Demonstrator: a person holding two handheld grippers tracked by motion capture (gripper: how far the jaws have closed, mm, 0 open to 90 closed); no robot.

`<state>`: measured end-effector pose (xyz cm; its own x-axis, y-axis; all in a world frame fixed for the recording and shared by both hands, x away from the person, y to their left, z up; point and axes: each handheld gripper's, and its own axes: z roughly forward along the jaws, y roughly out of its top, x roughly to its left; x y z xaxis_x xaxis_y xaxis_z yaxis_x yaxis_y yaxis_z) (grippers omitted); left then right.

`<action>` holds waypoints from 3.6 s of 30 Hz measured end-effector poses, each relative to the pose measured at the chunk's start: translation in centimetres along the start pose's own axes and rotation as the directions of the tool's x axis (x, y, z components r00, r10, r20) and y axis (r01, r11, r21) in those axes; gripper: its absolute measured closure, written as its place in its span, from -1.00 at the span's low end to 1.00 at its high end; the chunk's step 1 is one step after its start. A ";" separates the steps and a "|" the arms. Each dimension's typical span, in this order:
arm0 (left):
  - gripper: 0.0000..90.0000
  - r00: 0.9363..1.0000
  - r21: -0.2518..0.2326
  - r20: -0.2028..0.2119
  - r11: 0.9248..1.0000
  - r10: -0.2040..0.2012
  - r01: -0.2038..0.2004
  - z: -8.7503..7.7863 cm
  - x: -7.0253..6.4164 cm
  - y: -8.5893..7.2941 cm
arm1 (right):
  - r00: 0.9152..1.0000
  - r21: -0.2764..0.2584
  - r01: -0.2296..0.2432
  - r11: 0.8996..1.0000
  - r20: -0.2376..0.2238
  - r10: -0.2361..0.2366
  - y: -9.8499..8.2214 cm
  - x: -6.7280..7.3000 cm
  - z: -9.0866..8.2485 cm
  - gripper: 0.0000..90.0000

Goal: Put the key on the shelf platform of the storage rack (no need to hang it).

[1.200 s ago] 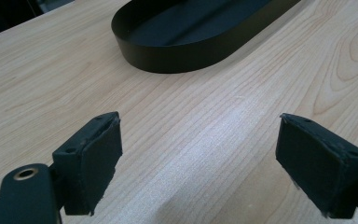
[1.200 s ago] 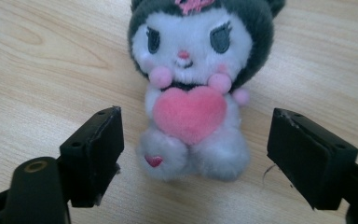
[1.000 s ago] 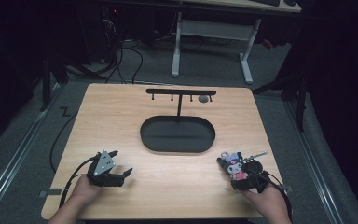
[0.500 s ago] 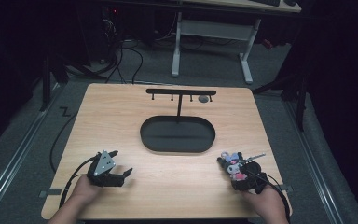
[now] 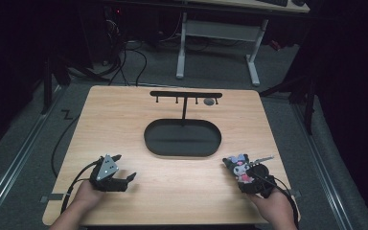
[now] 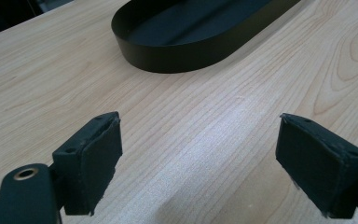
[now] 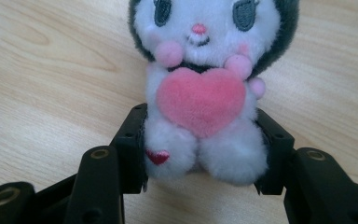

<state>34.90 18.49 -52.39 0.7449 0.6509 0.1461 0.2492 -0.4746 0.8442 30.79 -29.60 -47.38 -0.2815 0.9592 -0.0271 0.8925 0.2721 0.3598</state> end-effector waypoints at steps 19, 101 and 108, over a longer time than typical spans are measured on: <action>-0.66 1.000 -0.017 -0.015 1.000 0.007 -0.007 -0.4 -0.2 -0.2 | 0.999 -0.047 0.045 0.998 -0.012 -0.046 2.3 1.2 -1.2 0.08; -0.66 0.999 -0.028 0.012 0.999 -0.030 0.031 -0.3 0.3 -0.2 | 0.981 -0.124 0.185 0.975 -0.032 -0.190 18.0 9.3 2.1 0.08; -0.66 1.000 -0.029 0.007 0.999 -0.022 0.022 -0.3 0.2 -0.2 | 0.983 -0.132 0.174 0.976 -0.030 -0.180 18.4 9.2 2.3 0.08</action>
<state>34.82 18.92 -52.33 0.7433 0.6573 0.1242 0.2474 -0.4426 0.8619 45.42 -15.56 -43.18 -0.4479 0.8919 -0.0628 0.7753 0.4224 0.4696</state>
